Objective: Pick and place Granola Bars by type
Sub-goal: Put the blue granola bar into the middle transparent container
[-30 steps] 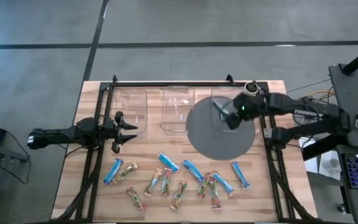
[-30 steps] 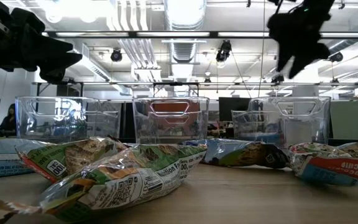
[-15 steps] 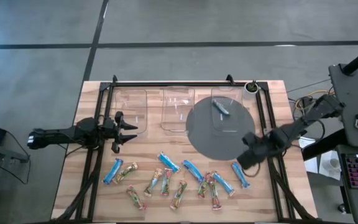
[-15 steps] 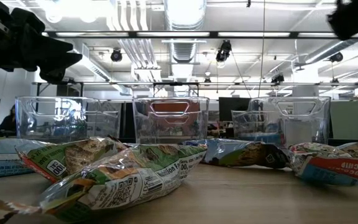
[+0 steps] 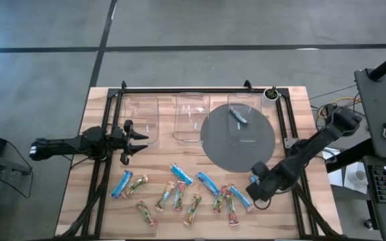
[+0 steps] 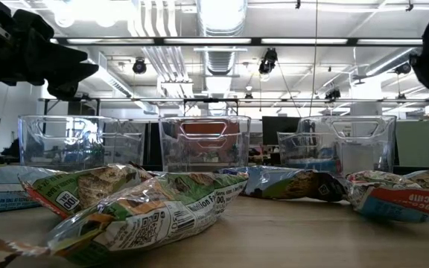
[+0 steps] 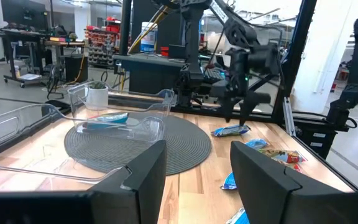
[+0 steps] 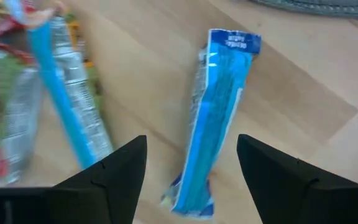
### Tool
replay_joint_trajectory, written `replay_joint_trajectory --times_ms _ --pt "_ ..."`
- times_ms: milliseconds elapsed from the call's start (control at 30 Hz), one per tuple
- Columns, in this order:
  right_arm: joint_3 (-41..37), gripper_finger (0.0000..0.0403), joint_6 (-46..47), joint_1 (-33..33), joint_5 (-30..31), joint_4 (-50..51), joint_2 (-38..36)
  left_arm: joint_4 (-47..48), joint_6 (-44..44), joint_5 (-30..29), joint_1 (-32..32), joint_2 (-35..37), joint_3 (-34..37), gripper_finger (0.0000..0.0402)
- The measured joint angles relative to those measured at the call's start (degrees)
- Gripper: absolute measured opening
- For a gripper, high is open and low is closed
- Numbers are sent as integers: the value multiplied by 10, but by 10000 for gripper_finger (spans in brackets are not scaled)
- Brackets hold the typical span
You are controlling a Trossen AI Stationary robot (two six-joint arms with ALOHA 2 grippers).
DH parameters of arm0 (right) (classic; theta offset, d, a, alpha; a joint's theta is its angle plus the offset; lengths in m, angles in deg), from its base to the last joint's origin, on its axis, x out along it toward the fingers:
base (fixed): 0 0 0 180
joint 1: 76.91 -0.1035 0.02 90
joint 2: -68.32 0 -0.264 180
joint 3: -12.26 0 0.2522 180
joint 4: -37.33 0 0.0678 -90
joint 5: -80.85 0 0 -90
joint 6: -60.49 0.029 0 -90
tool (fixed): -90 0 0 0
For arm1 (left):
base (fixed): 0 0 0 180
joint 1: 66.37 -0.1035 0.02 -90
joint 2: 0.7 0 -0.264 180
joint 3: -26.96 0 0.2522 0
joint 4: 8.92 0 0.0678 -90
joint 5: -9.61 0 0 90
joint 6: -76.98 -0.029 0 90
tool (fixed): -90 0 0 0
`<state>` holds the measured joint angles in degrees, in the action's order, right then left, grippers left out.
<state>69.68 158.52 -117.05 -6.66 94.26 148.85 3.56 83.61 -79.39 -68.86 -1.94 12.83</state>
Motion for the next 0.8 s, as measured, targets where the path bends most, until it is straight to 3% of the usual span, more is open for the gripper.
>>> replay_joint_trajectory --times_ms 233,333,600,700,800 --pt "0 249 -21 6 -29 -11 70 0 0 0 0 0 0 163" --pt "0 209 -27 12 -35 -29 77 0 0 0 0 0 0 163" --pt "0 44 -75 56 -15 -82 48 0 0 0 0 0 0 163" --pt "8 24 -85 83 15 -97 21 0 0 0 0 0 0 163" --pt "40 31 -106 115 80 -101 -15 0 0 0 0 0 0 163"
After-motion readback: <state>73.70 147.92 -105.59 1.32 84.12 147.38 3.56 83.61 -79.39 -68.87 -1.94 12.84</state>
